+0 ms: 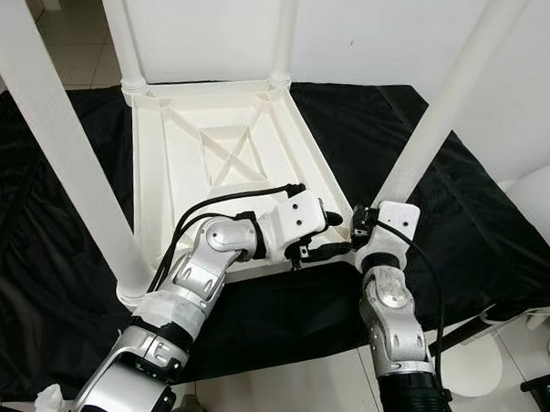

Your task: Building children table

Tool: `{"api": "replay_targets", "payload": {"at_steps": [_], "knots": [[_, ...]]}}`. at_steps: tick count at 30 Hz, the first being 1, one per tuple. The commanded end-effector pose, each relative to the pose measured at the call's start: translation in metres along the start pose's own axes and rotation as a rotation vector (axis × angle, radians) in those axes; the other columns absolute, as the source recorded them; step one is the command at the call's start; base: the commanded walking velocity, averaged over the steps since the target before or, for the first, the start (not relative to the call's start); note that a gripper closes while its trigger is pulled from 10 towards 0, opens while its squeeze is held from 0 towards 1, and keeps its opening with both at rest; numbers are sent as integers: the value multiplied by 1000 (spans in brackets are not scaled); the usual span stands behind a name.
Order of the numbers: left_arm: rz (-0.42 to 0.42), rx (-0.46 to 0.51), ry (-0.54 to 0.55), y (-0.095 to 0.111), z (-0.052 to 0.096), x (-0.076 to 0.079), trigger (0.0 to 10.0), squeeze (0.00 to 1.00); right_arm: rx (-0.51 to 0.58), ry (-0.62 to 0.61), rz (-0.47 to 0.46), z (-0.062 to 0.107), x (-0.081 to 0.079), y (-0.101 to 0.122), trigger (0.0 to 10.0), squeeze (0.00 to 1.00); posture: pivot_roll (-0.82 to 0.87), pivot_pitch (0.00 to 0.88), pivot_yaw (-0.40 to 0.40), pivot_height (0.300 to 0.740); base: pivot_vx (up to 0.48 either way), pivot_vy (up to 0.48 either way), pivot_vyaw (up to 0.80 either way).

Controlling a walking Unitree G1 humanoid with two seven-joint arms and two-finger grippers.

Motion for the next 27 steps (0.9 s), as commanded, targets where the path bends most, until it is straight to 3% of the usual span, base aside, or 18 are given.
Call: {"api": "replay_targets", "payload": {"at_steps": [1, 4, 5, 7, 8, 19, 20, 22, 24, 27], "knots": [[4, 2, 96, -1, -1, -10, 10000, 0, -28, -16, 36, 2, 0, -7, 10000, 0, -21, 0, -37, 740, 0, 0, 0], [3, 4, 92, -1, -1, -9, 10000, 0, -17, -7, 39, 4, -1, -5, 10000, 0, -19, 0, -38, 740, 0, 0, 0], [2, 4, 91, -1, -1, -9, 10000, 0, -14, -3, 31, 5, 1, -5, 10000, 161, -18, 0, -40, 740, 0, 0, 0], [2, 4, 91, -1, -1, -9, 10000, 0, -14, -3, 31, 5, 1, -5, 10000, 161, -18, 0, -40, 740, 0, 0, 0], [1, 3, 92, -1, 0, -9, 10000, 0, -5, 3, 18, 6, 1, -4, 10000, 1000, -17, 0, -40, 740, 0, 0, 0], [1, -2, 93, -2, 1, -10, 10000, 0, 86, 77, -27, 18, 10, 15, 10000, 1000, -19, 0, -36, 740, 0, 0, 0], [0, -3, 92, -2, 1, -9, 10000, 0, 92, 131, -22, 21, 11, 16, 10000, 0, -19, 0, -32, 740, 0, 0, 0], [0, -3, 92, -2, 1, -9, 10000, 0, 92, 131, -22, 21, 11, 16, 10000, 0, -19, 0, -32, 740, 0, 0, 0], [-2, -4, 89, -2, 2, -9, 10000, 0, 97, 235, -18, 28, 12, 16, 10000, 0, -19, 0, -30, 740, 0, 0, 0], [-2, -4, 88, -2, 2, -9, 10000, 0, 99, 269, -8, 30, 13, 16, 10000, 0, -21, 0, -25, 740, 0, 0, 0]]}}
Point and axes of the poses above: a point about 5 cm out from each wrist's last joint towards the gripper, its own z axis pointing back from the gripper into the wrist, its own y axis along the axis of the wrist's last joint, x = y × z, the point moved 6 cm from there along -z, pointing out of the wrist towards the gripper, and after that the axes turned 3 degrees about z, right-handed, at the moved point
